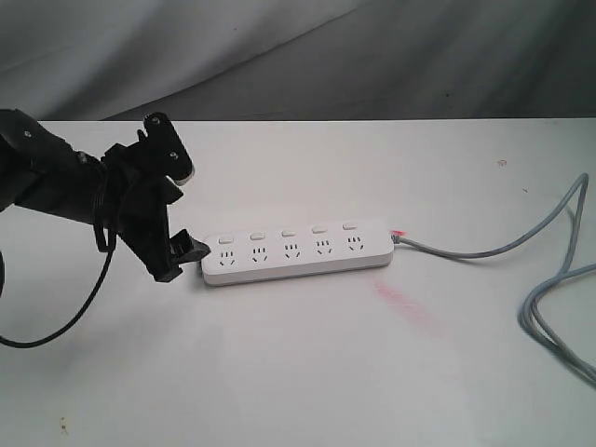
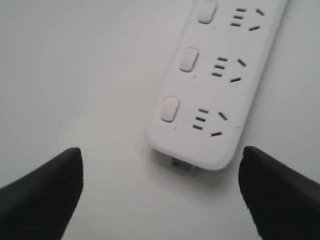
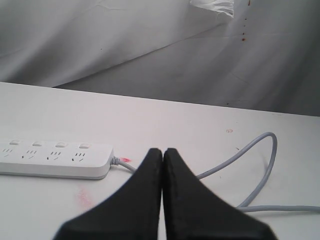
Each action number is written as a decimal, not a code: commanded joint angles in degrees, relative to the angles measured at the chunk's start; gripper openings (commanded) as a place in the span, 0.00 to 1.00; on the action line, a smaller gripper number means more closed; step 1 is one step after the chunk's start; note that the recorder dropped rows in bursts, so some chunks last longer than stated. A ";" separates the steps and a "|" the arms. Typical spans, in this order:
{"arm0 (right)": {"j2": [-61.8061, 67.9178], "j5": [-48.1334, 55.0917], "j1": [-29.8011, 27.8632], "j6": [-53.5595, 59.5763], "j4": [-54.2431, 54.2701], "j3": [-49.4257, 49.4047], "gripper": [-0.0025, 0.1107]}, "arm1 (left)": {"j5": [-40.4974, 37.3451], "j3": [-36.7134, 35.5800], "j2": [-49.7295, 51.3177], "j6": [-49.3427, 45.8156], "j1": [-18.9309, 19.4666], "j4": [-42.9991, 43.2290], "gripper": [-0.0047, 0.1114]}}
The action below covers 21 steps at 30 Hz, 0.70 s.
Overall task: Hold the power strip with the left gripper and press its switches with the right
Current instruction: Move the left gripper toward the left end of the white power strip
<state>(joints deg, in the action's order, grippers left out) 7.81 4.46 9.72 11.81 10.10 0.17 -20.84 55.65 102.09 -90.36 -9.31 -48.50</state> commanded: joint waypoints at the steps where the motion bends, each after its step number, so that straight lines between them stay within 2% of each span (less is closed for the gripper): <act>1: -0.32 -0.15 -0.48 -0.24 -0.10 -0.17 0.02 | -5.48 0.29 0.56 -14.67 1.47 -14.96 0.69; 3: -0.32 -0.15 -0.48 -0.24 -0.10 -0.17 0.02 | -10.15 0.41 2.18 -23.62 4.06 -24.45 0.69; 5: -0.32 -0.15 -0.48 -0.24 -0.10 -0.17 0.02 | -14.22 0.54 4.40 -29.67 6.43 -29.85 0.69; 10: -0.32 -0.15 -0.48 -0.24 -0.10 -0.17 0.02 | -17.11 3.45 8.48 -29.66 9.38 -30.17 0.70; 21: -0.32 -0.15 -0.48 -0.24 -0.10 -0.17 0.02 | -15.18 4.00 8.86 -29.66 9.31 -30.16 0.70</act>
<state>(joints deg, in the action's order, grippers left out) 7.81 4.46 9.72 11.81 10.10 0.17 -36.91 59.33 110.73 -119.66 -0.04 -78.07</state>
